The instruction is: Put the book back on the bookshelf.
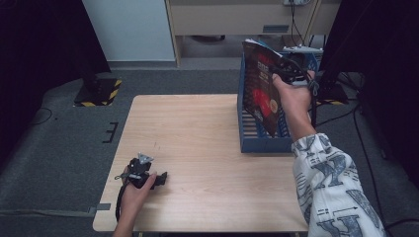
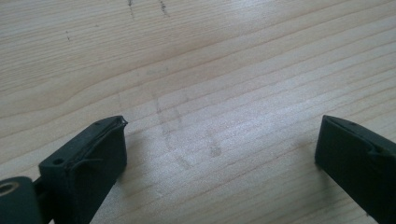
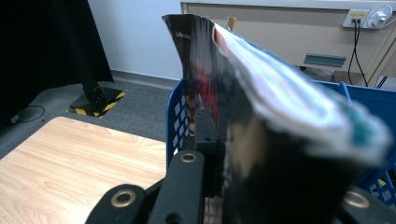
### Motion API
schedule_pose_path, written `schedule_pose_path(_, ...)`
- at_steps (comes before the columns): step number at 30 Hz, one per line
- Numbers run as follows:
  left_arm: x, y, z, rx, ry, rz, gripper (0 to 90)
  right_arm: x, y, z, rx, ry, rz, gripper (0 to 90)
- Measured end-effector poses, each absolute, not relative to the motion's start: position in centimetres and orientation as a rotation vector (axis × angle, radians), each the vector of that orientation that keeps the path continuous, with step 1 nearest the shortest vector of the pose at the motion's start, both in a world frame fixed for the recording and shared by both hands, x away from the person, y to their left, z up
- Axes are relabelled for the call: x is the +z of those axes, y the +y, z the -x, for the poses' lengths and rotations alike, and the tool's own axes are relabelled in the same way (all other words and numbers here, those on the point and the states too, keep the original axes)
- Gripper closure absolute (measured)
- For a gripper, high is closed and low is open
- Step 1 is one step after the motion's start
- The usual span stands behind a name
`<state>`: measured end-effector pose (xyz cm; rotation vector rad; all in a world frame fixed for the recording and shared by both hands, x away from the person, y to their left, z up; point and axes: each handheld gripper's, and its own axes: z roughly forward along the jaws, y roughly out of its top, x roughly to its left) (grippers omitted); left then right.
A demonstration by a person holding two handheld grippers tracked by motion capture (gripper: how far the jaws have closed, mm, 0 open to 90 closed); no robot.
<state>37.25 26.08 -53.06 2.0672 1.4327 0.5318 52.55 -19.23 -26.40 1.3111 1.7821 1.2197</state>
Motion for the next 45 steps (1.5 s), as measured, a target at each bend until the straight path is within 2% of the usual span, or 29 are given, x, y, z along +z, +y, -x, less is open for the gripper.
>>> schedule_pose_path(45, -53.0, 26.0, -37.3, 0.528, 1.429, -2.070, 1.8, -28.0, -17.9, -53.0, 1.239, 1.721, -1.288, 87.1)
